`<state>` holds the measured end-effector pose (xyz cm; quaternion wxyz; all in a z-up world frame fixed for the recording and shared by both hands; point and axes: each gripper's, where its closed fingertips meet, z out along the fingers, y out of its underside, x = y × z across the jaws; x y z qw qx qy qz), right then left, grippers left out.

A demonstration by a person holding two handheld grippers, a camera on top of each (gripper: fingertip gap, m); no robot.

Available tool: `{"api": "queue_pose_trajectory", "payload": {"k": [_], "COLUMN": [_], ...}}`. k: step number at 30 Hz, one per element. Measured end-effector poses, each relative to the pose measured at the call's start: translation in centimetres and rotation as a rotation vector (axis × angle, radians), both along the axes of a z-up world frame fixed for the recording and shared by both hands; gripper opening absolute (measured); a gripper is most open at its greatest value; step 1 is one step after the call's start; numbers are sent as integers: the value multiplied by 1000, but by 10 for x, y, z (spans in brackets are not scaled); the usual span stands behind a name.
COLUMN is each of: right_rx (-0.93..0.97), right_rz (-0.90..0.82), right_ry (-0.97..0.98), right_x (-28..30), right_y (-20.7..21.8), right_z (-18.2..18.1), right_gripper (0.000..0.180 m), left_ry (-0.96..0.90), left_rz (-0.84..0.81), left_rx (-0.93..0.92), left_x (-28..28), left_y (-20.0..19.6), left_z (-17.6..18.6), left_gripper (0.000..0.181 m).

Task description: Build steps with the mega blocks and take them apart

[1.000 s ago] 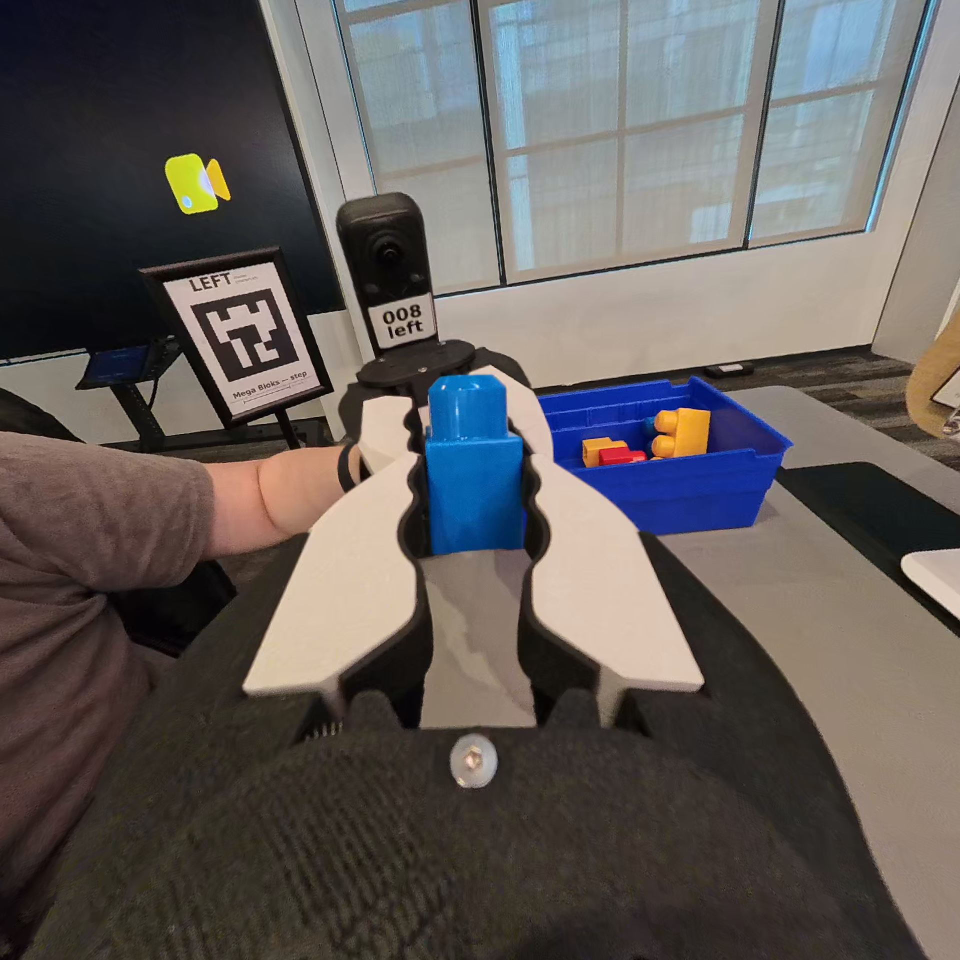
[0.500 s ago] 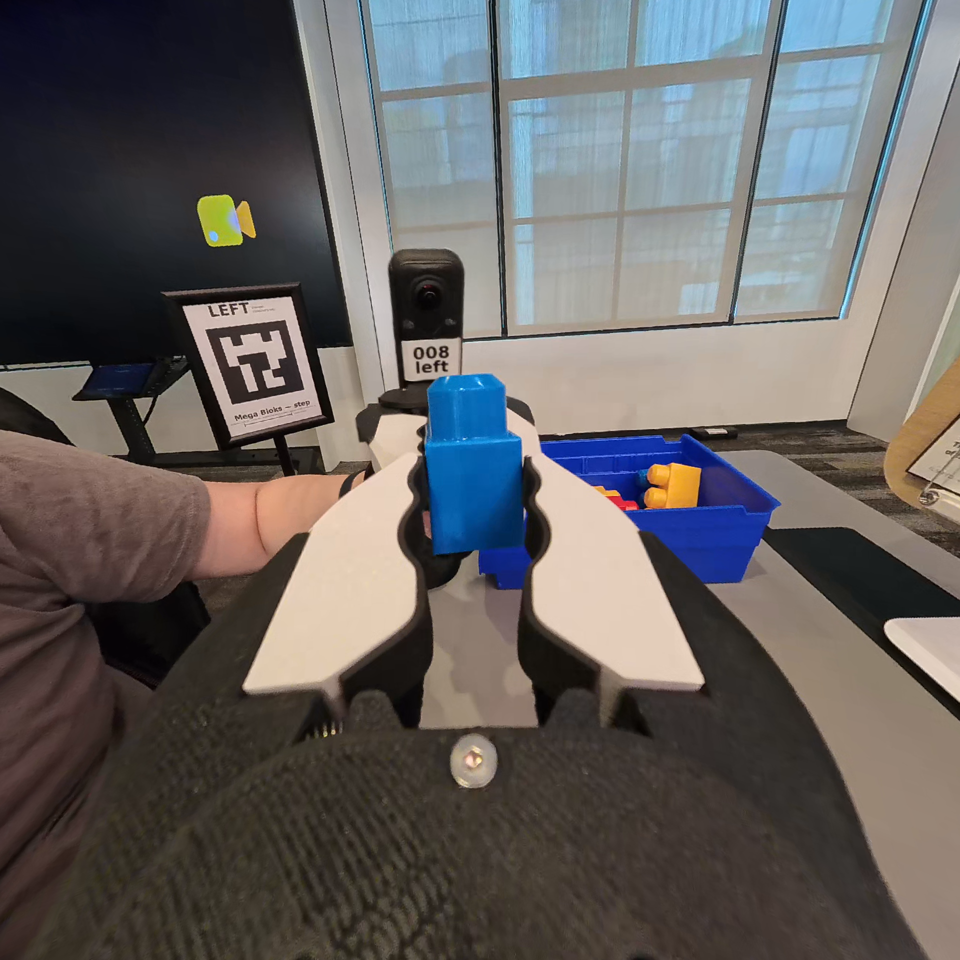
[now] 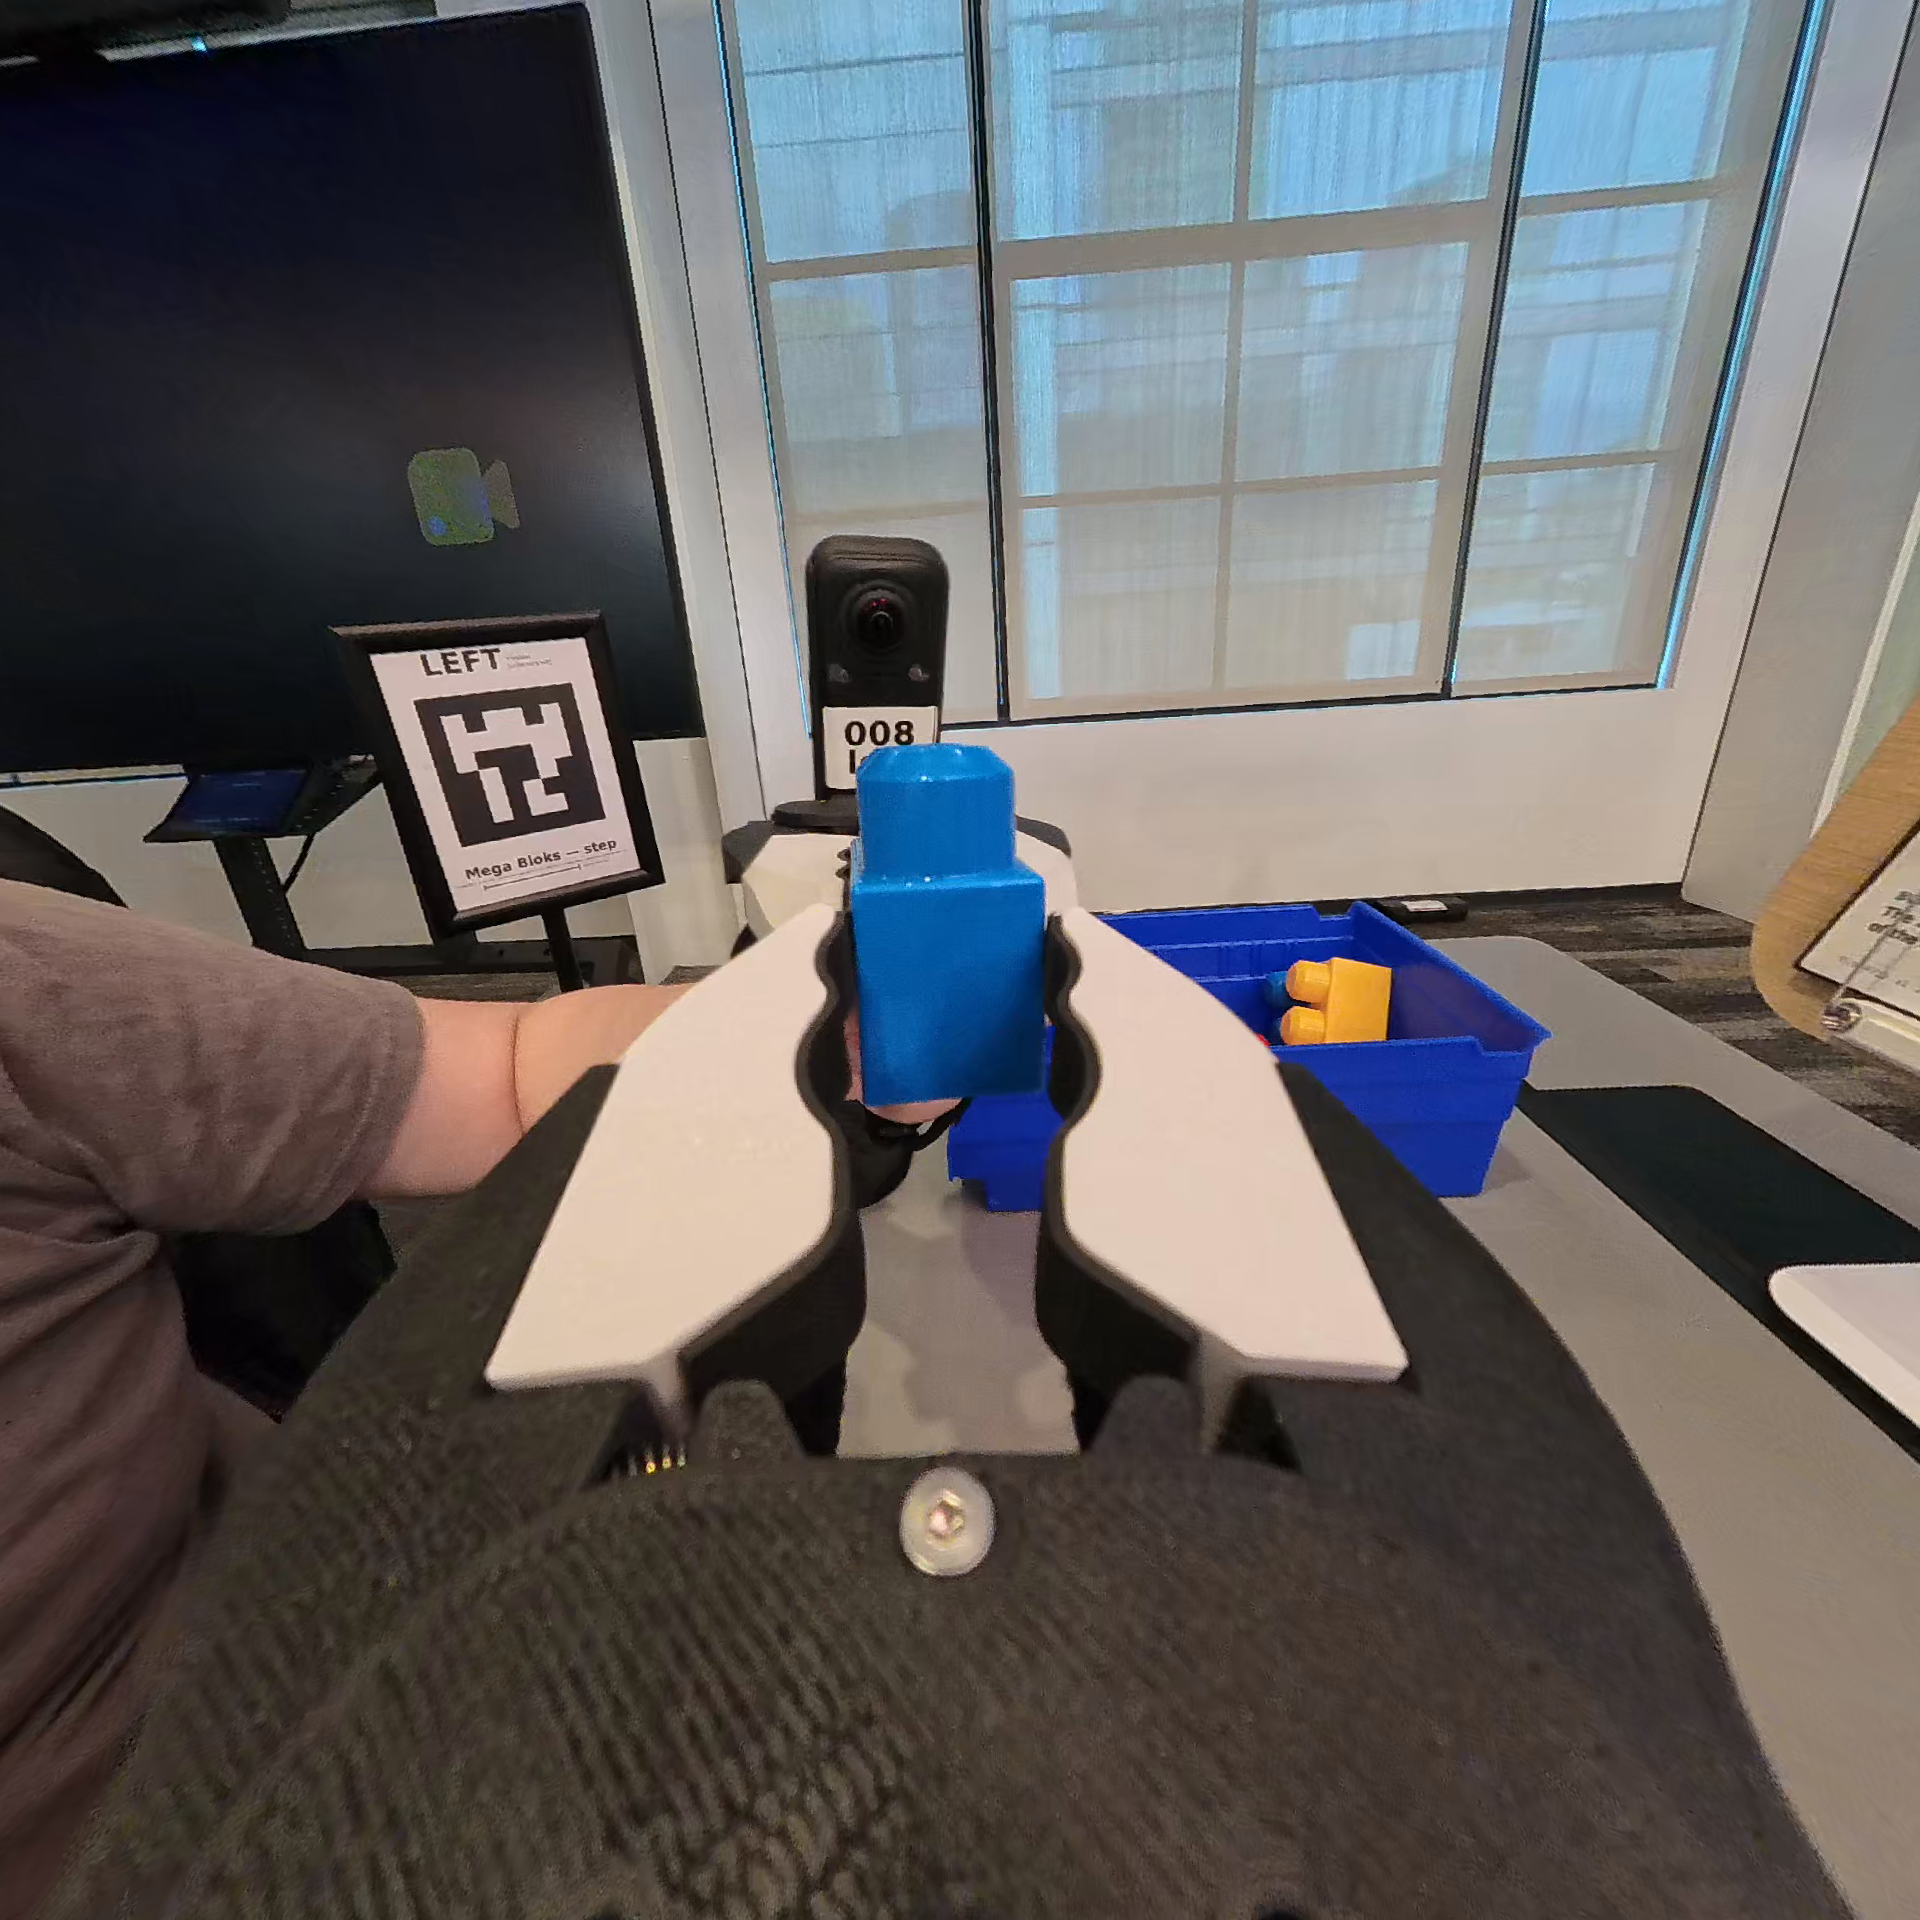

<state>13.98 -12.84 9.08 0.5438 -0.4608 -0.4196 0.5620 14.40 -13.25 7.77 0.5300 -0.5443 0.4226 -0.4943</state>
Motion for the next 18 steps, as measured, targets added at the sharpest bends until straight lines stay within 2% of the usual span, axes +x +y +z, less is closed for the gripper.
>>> {"api": "queue_pose_trajectory", "payload": {"k": [5, 9, 11, 15, 18], "right_rx": [68, 82, 45, -68, -250], "right_rz": [-72, -147, -216, -407, -380], "right_ry": [2, -189, -395, -889, -1152], "right_x": [12, 28, 39, 78, 92], "right_y": [7, 23, 39, 76, 75], "right_z": [9, 1, -23, -98, -154], "right_gripper": [39, 43, 45, 43, 41], "left_ry": [-13, -20, -15, -21, -42], "left_rz": [10, 56, 91, 146, 162], "left_rx": [-1, -2, -8, -52, -70], "left_x": [-7, -22, -31, -49, -58], "left_y": [9, 24, 33, 50, 55], "left_z": [-1, -7, -14, -27, -27], "left_gripper": [37, 37, 37, 36, 36]}}
